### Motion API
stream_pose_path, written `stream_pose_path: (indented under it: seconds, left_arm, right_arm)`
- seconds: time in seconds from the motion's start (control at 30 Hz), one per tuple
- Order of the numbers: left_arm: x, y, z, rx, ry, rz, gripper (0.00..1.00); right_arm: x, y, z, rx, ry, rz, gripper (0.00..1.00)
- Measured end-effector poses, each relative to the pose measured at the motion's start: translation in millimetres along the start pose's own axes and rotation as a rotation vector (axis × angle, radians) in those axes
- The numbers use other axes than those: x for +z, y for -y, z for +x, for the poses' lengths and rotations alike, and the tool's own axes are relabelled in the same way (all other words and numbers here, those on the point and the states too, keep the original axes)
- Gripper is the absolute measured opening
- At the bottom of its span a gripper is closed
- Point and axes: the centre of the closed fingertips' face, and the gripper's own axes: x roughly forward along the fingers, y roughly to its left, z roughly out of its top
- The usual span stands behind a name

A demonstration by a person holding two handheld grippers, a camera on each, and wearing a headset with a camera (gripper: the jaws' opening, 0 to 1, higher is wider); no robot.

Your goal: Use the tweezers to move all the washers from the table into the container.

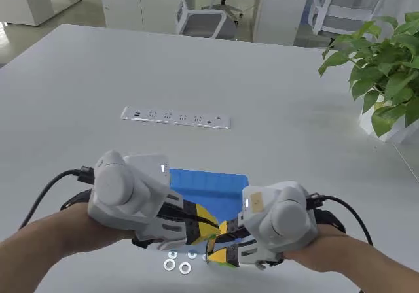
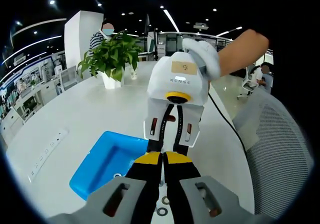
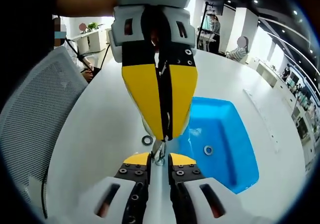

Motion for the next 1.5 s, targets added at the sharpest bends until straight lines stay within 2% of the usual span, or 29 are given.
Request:
stream_pose_path:
  seconds: [0.3, 1.03, 1.5]
  left_arm:
    - [-0.3, -1.5, -0.6, 0.004, 0.0, -0.005, 0.05]
    - [-3.3, 1.2, -4.2, 0.0, -0.019, -0.005, 0.07]
    - [-2.3, -0.9, -16.0, 0.022, -0.01, -0.02, 0.19]
  right_arm:
    - [-1.4, -1.6, 5.6, 0.019, -0.028, -0.04, 0.1]
    - [-1.2, -2.4, 6.2, 0.013, -0.039, 0.026, 0.07]
    - [-2.4, -2.7, 4.5, 0.004, -0.033, 0.045, 0.07]
